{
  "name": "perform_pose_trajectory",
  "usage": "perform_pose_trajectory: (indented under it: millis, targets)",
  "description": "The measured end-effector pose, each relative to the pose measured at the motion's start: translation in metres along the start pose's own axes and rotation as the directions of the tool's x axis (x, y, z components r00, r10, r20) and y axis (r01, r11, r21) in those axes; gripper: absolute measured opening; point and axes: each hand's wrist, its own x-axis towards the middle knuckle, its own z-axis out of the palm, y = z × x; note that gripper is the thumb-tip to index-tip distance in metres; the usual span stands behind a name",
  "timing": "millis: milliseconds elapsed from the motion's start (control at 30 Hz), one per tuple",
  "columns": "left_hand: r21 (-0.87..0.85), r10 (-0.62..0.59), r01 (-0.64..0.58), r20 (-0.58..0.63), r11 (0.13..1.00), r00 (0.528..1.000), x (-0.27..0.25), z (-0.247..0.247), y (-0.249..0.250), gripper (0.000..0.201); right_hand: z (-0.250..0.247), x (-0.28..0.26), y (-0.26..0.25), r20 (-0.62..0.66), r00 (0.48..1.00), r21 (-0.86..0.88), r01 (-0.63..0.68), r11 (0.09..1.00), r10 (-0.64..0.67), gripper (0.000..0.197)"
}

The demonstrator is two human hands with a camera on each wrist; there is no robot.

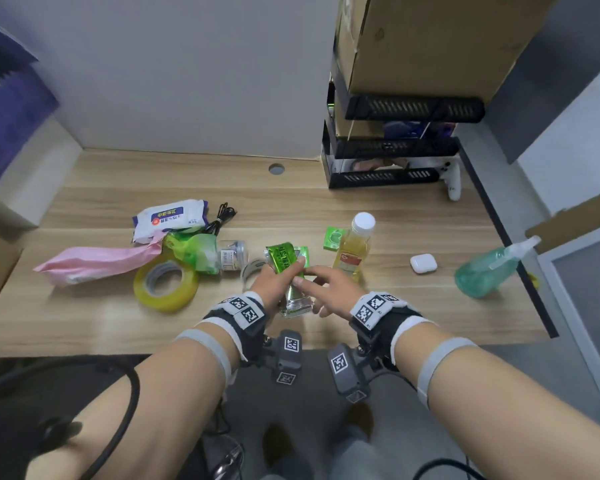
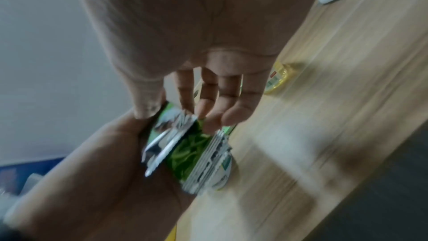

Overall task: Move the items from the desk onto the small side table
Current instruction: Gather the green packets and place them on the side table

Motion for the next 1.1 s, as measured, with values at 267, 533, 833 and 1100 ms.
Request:
perform_pose_trajectory:
  millis: [267, 533, 833, 1100]
  targets:
    - [0.086, 0.042, -0.033, -0.105, 0.996, 0.994, 0.024, -0.016, 0.003, 0.075, -0.064, 0.037, 0.060, -0.476, 0.832, 0.067, -0.288, 0.955, 0.284, 0.111]
    - [0.039, 0.012, -0.007, -0.125, 0.999, 0.992, 0.045, -0.015, 0.026, 0.082, -0.085, 0.074, 0.080, -0.359, 0.932, -0.145, -0.108, 0.983, 0.049, 0.066]
    - [0.027, 0.028, -0.023, -0.194, 0.999, 0.981, 0.084, -0.012, 0.045, 0.068, -0.141, 0.098, 0.082, -0.579, 0.777, 0.023, -0.288, 0.957, 0.248, 0.070]
    - [-0.018, 0.015, -0.019, -0.184, 1.000, 0.983, 0.097, -0.023, 0.063, 0.048, -0.089, 0.118, 0.049, -0.215, 0.955, -0.412, -0.279, 0.868, 0.205, 0.040]
